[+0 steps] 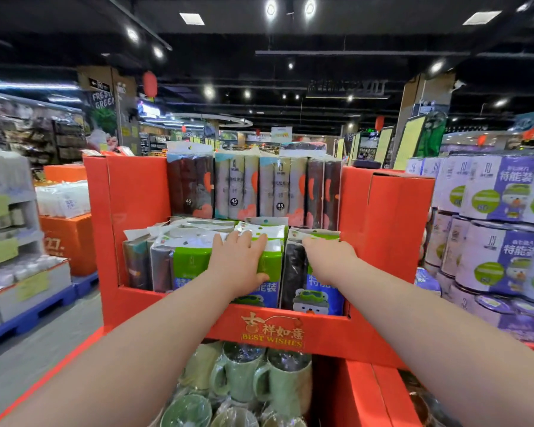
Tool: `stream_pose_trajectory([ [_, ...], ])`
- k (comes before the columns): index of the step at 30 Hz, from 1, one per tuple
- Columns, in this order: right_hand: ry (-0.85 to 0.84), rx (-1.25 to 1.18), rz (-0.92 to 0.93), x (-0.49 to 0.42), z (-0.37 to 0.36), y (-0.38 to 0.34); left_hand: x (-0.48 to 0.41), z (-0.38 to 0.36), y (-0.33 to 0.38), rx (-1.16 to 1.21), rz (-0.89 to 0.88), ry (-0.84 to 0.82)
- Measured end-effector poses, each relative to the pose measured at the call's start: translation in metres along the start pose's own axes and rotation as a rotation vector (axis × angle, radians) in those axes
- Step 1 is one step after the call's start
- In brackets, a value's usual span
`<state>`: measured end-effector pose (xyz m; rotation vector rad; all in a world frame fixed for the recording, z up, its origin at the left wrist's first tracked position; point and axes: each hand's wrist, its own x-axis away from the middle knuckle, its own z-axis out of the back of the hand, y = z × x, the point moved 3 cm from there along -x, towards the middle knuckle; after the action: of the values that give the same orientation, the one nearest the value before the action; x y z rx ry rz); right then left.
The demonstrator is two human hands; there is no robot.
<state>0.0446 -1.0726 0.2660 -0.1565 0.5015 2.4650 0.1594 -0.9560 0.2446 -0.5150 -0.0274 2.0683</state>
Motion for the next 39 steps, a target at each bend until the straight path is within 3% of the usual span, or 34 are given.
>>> stream_pose_trajectory([
  [6,0.437,-0.013,0.065,0.039,-0.011,-0.012,0.028,0.009,0.014,0.09,0.141,0.057],
  [10,0.556,-0.162,0.19,0.066,-0.016,-0.033,0.06,0.006,0.017,0.097,0.2,0.09],
  [14,0.397,-0.244,0.32,0.092,-0.025,-0.061,0.098,-0.011,0.019,0.111,0.242,0.017],
  [20,-0.142,-0.191,0.443,0.127,-0.05,-0.109,0.174,-0.045,0.016,0.103,0.311,-0.135],
  [22,-0.252,-0.164,0.485,0.141,-0.061,-0.127,0.202,-0.053,0.012,0.113,0.347,-0.201],
  [34,-0.353,-0.175,0.637,0.242,-0.075,-0.231,0.35,-0.024,-0.039,0.123,0.554,-0.191],
  [39,-0.325,-0.269,0.725,0.301,-0.048,-0.298,0.466,-0.018,-0.062,0.121,0.678,-0.327],
])
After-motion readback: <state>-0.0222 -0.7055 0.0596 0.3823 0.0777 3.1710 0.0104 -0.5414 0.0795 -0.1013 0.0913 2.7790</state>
